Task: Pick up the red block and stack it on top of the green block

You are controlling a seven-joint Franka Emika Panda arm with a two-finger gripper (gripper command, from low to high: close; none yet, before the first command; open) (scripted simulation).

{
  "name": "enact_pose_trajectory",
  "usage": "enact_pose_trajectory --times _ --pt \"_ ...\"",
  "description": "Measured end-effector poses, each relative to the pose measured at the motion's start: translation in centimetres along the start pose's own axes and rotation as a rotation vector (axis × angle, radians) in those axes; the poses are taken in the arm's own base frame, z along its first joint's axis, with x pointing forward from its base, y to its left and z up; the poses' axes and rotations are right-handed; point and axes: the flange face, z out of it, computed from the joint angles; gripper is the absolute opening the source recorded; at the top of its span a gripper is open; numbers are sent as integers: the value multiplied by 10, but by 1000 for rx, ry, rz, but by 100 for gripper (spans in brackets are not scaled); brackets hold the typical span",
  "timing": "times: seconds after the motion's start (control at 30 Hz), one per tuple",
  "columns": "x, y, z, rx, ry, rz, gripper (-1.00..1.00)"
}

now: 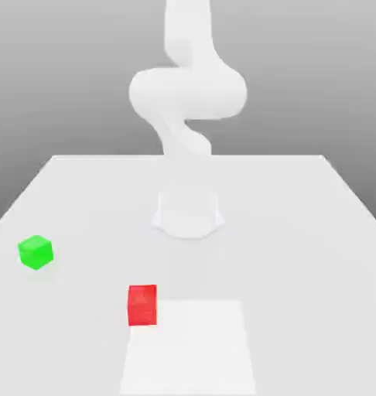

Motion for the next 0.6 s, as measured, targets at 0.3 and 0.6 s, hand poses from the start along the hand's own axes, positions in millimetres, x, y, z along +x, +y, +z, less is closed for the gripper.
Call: enact_pose_trajectory --times 0.3,0.6 --pt "-50 108 201 -248 -228 -34 0" --pt "-172 270 320 -477 -507 -58 0"
